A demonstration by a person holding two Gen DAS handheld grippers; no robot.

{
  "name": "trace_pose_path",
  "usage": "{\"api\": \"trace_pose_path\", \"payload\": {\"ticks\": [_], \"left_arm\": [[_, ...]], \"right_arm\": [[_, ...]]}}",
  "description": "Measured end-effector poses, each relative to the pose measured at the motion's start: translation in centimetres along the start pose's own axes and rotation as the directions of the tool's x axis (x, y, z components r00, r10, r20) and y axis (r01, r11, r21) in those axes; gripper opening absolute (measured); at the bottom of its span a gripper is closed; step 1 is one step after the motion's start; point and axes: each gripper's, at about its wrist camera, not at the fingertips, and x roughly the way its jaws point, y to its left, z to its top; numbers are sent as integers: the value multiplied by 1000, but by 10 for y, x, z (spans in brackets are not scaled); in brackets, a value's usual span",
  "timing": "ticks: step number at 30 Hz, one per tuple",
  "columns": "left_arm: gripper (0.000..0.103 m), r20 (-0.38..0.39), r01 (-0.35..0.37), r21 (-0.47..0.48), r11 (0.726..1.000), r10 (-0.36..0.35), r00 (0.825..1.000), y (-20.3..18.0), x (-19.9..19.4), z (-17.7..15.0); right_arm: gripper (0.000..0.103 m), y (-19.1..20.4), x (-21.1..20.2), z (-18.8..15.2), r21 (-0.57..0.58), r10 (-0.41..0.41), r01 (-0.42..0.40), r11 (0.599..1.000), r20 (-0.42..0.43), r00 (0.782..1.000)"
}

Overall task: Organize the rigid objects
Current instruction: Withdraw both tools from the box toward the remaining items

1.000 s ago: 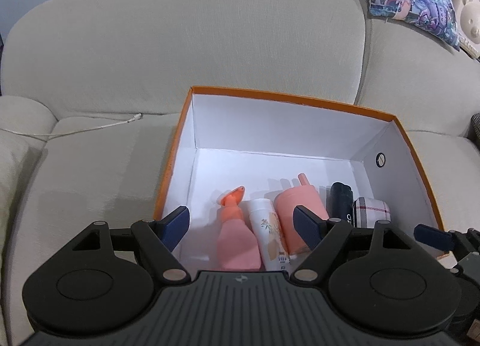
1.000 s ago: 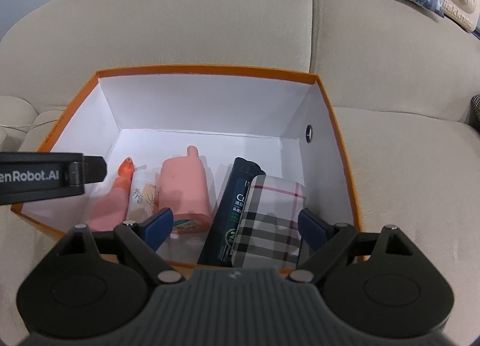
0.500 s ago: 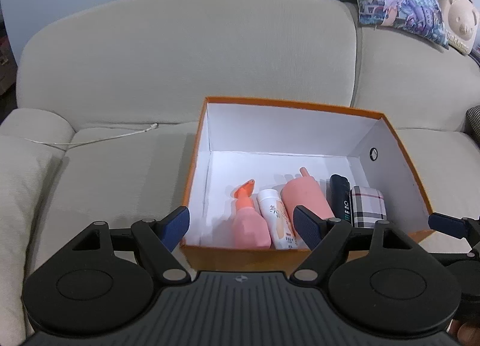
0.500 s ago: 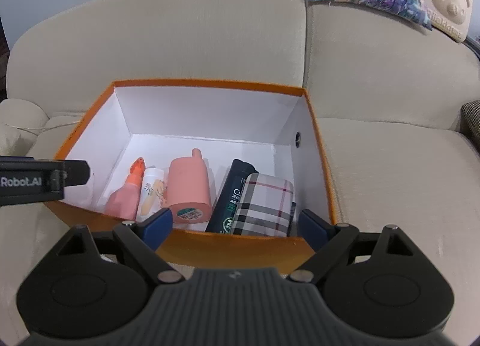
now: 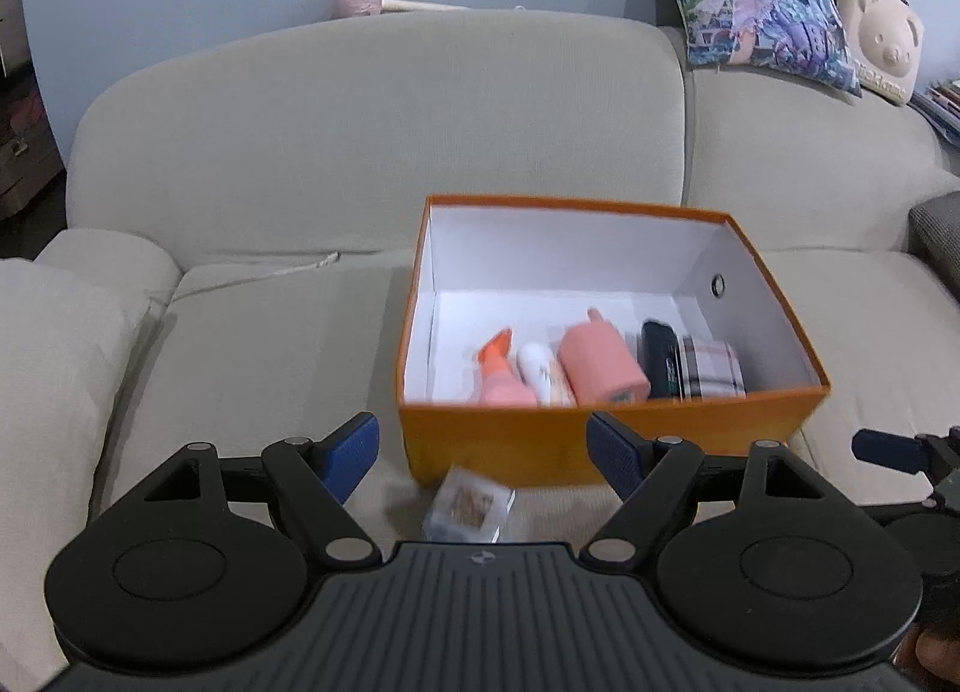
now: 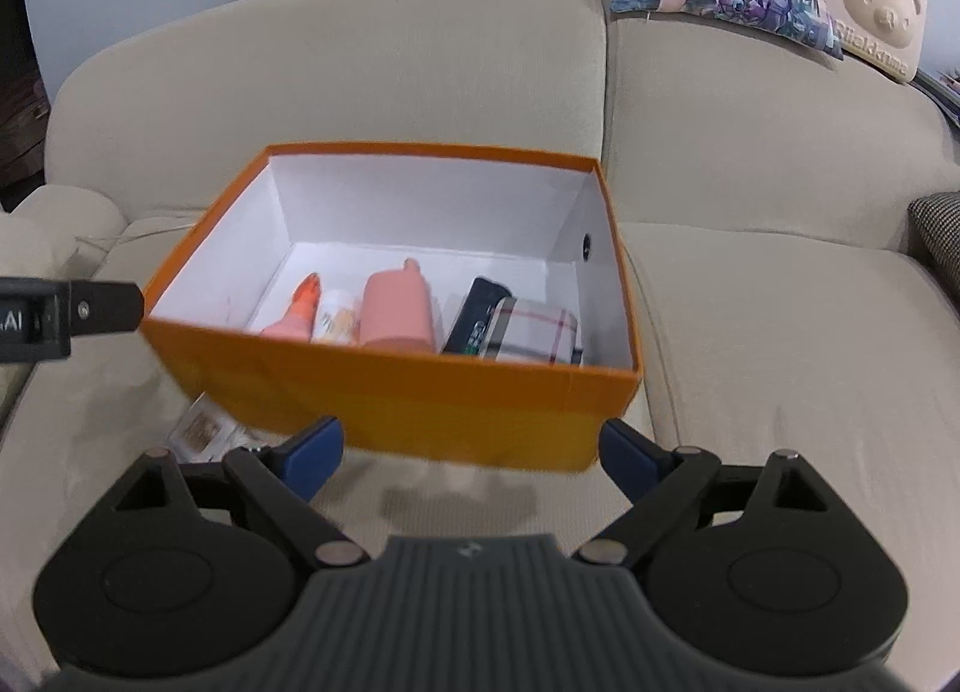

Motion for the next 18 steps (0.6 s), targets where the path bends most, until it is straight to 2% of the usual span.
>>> {"api": "trace_pose_path", "payload": {"ticks": [4, 9, 18], "left_arm": [[92, -9, -1, 12, 1000, 1, 1000, -1, -11, -19], [92, -27, -11, 14, 1000, 12, 1000, 2, -21, -50], [92, -139, -32, 17, 999, 34, 990, 14, -7, -98]], "right_arm": [[93, 4, 0, -13, 10, 26, -25, 1000, -29, 999], [93, 10, -2, -27, -20, 0, -1, 1000, -65, 998], [95, 2, -12, -45, -6, -45, 44, 999, -86, 995]]}}
